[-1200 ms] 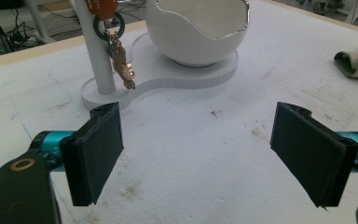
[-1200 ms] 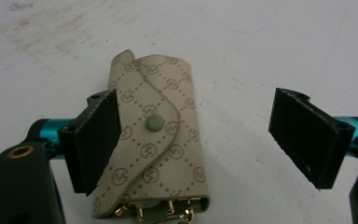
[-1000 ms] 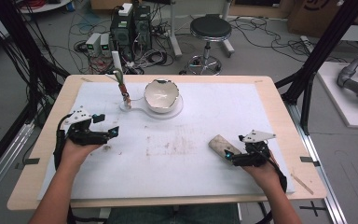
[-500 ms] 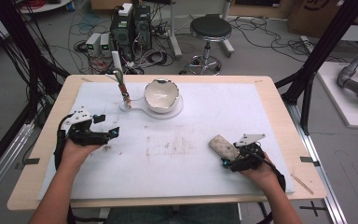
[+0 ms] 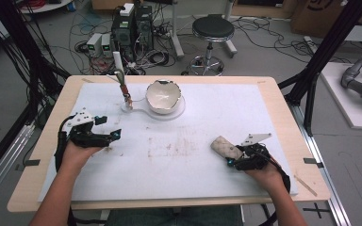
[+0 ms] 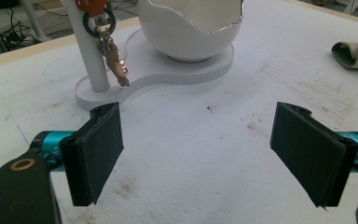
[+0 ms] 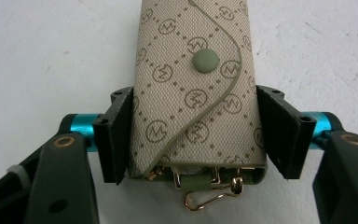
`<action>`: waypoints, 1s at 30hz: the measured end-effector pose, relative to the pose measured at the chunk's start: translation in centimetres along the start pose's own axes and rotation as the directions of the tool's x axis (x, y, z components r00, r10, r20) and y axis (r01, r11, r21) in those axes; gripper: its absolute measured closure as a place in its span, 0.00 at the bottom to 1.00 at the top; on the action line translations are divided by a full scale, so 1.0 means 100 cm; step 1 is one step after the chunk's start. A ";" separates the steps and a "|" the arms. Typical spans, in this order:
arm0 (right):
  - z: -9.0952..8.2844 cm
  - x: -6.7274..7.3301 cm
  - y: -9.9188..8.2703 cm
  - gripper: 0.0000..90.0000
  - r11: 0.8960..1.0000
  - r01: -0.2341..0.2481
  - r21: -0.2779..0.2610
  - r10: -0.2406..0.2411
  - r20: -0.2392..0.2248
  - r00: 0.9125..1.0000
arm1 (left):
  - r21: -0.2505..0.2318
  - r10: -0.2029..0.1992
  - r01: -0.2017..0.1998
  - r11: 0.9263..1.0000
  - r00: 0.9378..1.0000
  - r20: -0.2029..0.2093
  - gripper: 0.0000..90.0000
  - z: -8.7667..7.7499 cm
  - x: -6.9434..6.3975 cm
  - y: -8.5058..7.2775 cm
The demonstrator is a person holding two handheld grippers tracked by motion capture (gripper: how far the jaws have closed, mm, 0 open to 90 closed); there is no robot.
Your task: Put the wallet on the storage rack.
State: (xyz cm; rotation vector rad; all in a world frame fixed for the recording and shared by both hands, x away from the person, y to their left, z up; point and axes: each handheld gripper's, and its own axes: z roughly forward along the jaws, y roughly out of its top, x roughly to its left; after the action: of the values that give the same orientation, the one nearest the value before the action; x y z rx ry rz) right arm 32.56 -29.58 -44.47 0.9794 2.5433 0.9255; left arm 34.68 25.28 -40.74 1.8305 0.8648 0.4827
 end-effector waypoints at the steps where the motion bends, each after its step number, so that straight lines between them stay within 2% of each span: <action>1: -0.001 0.000 0.001 0.39 1.000 -0.007 0.004 0.007 0.000 1.000 | -0.001 -0.001 0.001 1.000 1.000 0.001 0.19 0.000 -0.001 0.000; 4: -0.002 0.000 0.002 0.40 1.000 -0.005 -0.003 0.005 0.001 1.000 | -0.005 0.001 -0.001 1.000 1.000 -0.001 0.19 -0.001 0.000 0.000; 5: -0.005 0.000 0.004 0.40 1.000 -0.007 -0.030 0.007 0.004 1.000 | -0.007 0.001 -0.001 1.000 1.000 -0.003 0.19 -0.001 0.000 0.000; 6: -0.005 0.000 0.004 0.40 1.000 -0.007 -0.030 0.007 0.004 1.000 | -0.005 0.003 -0.003 1.000 1.000 -0.004 0.19 -0.001 0.000 0.000; 7: -0.008 0.000 0.007 0.40 0.997 -0.011 -0.076 0.011 -0.002 1.000 | -0.007 0.006 -0.006 1.000 1.000 -0.008 0.19 -0.002 0.000 0.000; 8: -0.008 0.000 0.007 0.40 0.997 -0.011 -0.076 0.011 -0.002 1.000 | -0.007 0.005 -0.005 1.000 1.000 -0.012 0.19 -0.003 0.000 0.000; 9: -0.010 0.000 0.011 0.40 0.994 -0.004 -0.107 0.004 0.002 1.000 | -0.010 0.006 -0.006 1.000 1.000 -0.012 0.19 -0.003 0.000 0.000; 11: -0.011 0.000 0.016 0.40 0.993 -0.010 -0.119 0.009 -0.005 1.000 | -0.014 0.004 -0.004 1.000 1.000 -0.019 0.19 -0.005 0.001 0.000; 21: -0.014 -0.006 0.042 0.40 0.989 0.006 -0.150 -0.008 -0.009 1.000 | -0.010 0.005 -0.005 1.000 1.000 -0.031 0.19 -0.011 0.003 -0.004; 25: -0.012 -0.007 0.064 0.40 0.988 0.026 -0.153 -0.028 -0.009 1.000 | -0.009 0.005 -0.006 1.000 0.999 -0.036 0.19 -0.015 0.002 -0.005; 26: -0.012 -0.007 0.064 0.40 0.988 0.026 -0.153 -0.028 -0.009 1.000 | -0.011 0.007 -0.008 1.000 0.999 -0.039 0.19 -0.015 0.002 -0.005; 27: -0.011 -0.006 0.074 0.40 0.987 0.044 -0.153 -0.045 -0.004 0.999 | -0.011 0.008 -0.009 1.000 0.999 -0.038 0.19 -0.016 0.002 -0.005; 28: -0.011 -0.006 0.074 0.40 0.987 0.044 -0.153 -0.045 -0.004 0.999 | -0.010 0.012 -0.012 1.000 0.999 -0.037 0.19 -0.016 0.001 -0.006; 29: -0.009 -0.006 0.084 0.40 0.986 0.058 -0.156 -0.059 -0.005 0.998 | -0.010 0.013 -0.013 1.000 0.999 -0.040 0.19 -0.017 0.000 -0.006; 30: -0.009 -0.006 0.084 0.40 0.986 0.058 -0.156 -0.059 -0.005 0.998 | -0.005 0.020 -0.020 1.000 0.999 -0.041 0.19 -0.018 0.000 -0.006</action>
State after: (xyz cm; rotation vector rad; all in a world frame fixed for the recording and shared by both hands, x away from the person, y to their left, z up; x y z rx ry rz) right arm 36.86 -25.61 -38.31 0.8518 2.4497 1.0959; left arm 33.28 26.55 -40.56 1.8314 0.8733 0.5364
